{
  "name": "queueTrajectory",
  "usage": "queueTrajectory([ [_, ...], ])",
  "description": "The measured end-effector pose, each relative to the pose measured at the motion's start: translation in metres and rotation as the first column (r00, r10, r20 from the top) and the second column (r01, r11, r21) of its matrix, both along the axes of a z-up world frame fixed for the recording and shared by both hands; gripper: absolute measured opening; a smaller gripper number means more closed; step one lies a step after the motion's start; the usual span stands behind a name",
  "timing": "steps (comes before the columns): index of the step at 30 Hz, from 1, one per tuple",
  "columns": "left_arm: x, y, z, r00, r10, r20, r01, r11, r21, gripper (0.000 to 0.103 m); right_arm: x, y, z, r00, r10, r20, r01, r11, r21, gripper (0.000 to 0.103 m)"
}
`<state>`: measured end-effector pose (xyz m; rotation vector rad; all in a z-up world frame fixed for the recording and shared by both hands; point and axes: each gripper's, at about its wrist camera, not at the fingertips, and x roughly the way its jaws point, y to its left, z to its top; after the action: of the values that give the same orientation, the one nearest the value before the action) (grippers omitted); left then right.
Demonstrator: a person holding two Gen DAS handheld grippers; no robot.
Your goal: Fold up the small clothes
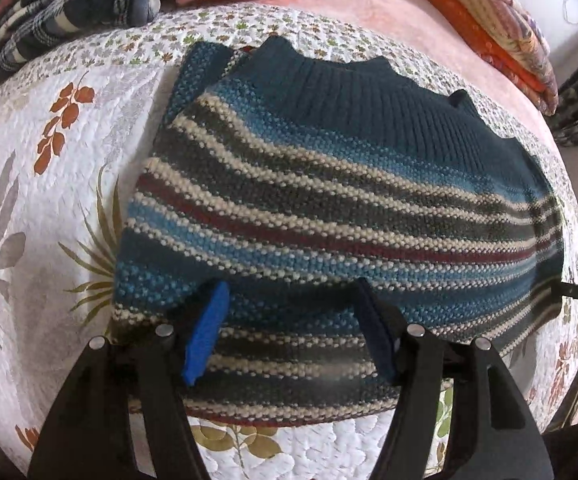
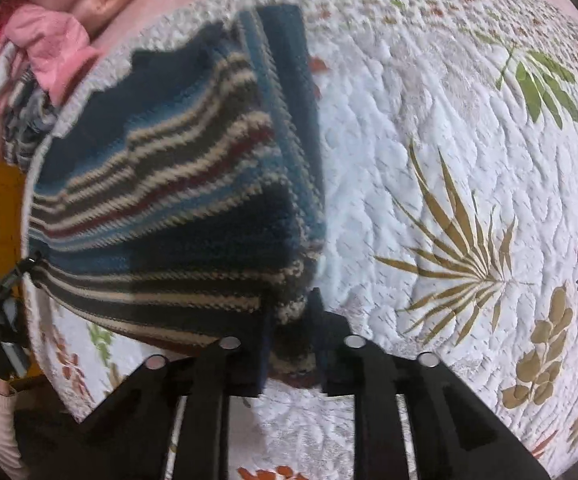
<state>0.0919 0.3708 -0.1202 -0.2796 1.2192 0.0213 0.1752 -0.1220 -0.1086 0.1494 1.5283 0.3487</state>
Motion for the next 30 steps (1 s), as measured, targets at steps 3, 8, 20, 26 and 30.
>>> queueTrajectory([
  [3, 0.005, -0.004, 0.013, 0.998, -0.007, 0.063, 0.009, 1.000, -0.027, 0.064, 0.007, -0.001, 0.015, 0.999, -0.026, 0.047, 0.023, 0.997, 0.070, 0.059],
  [8, 0.011, -0.007, 0.016, 0.996, 0.006, 0.093, 0.001, 0.997, -0.072, 0.066, 0.019, -0.006, 0.011, 0.996, -0.076, 0.049, 0.068, 0.988, 0.137, 0.069],
  [20, 0.010, 0.001, 0.003, 0.998, 0.020, 0.060, -0.017, 0.999, -0.047, 0.067, 0.033, -0.003, -0.027, 0.996, -0.085, 0.003, 0.084, 0.983, 0.165, 0.070],
  [26, 0.010, -0.002, 0.000, 0.998, -0.003, 0.060, 0.005, 1.000, -0.027, 0.070, 0.034, 0.001, -0.028, 0.996, -0.092, 0.004, 0.089, 0.969, 0.232, 0.047],
  [30, 0.010, -0.001, 0.000, 0.998, 0.007, 0.062, -0.005, 0.999, -0.041, 0.070, 0.034, 0.005, -0.019, 0.997, -0.079, 0.024, 0.070, 0.963, 0.262, 0.033],
])
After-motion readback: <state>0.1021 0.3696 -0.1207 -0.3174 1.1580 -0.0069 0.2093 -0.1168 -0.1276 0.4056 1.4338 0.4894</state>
